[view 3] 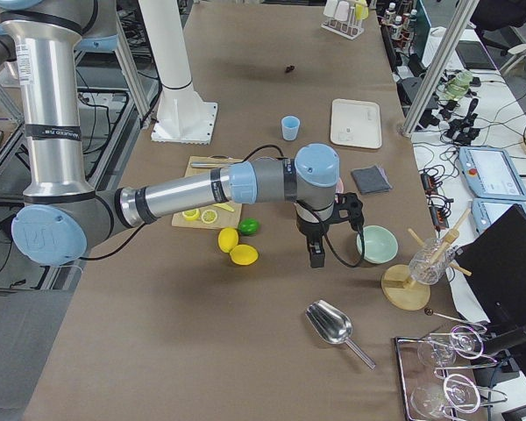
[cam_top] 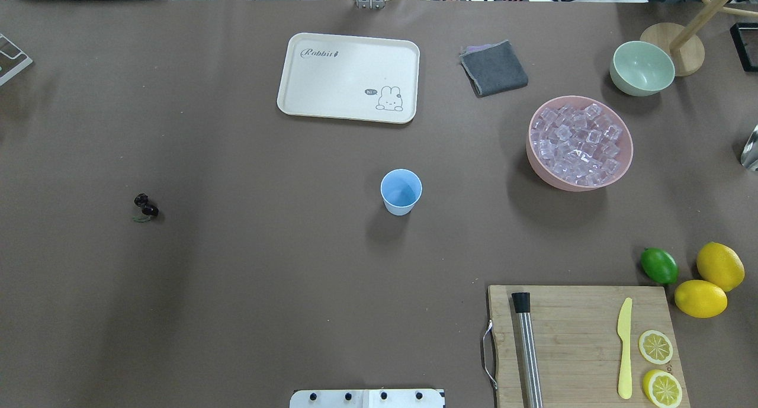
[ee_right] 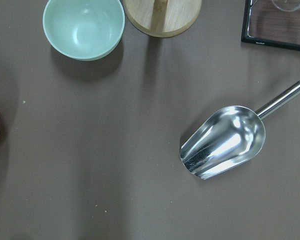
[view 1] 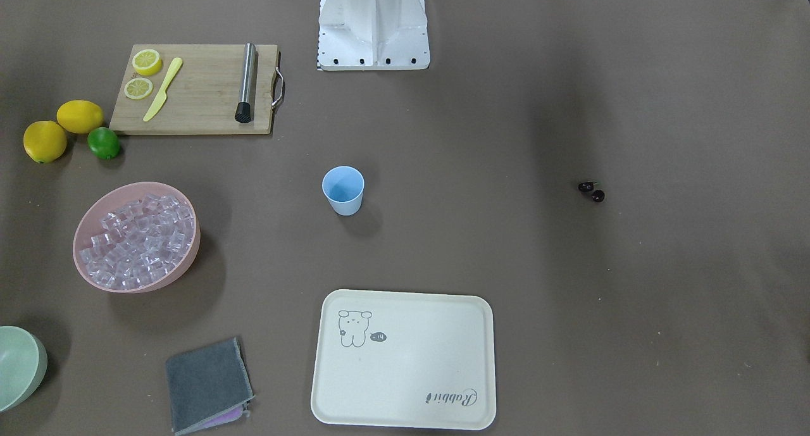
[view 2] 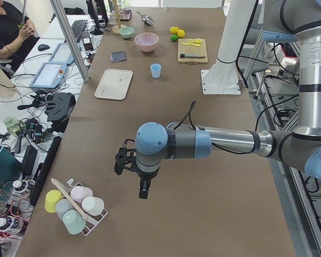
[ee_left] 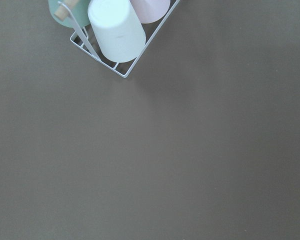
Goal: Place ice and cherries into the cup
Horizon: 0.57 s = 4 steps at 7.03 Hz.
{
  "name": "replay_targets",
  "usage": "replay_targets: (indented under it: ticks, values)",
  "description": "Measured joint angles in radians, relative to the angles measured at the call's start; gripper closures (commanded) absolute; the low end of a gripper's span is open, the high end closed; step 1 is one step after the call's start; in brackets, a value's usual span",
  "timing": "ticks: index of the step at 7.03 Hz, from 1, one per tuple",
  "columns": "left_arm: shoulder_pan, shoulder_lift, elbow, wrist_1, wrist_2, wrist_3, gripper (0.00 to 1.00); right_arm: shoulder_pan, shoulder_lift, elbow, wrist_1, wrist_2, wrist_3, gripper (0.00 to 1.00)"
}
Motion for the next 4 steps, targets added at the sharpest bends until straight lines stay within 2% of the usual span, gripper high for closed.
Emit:
replay_targets:
  ticks: [4]
  values:
    - [0.0, 0.003, 0.021, -0.014, 0.002, -0.002, 0.02, -0.001, 0.012, -0.001, -0.001, 0.0, 0.001, 0.0]
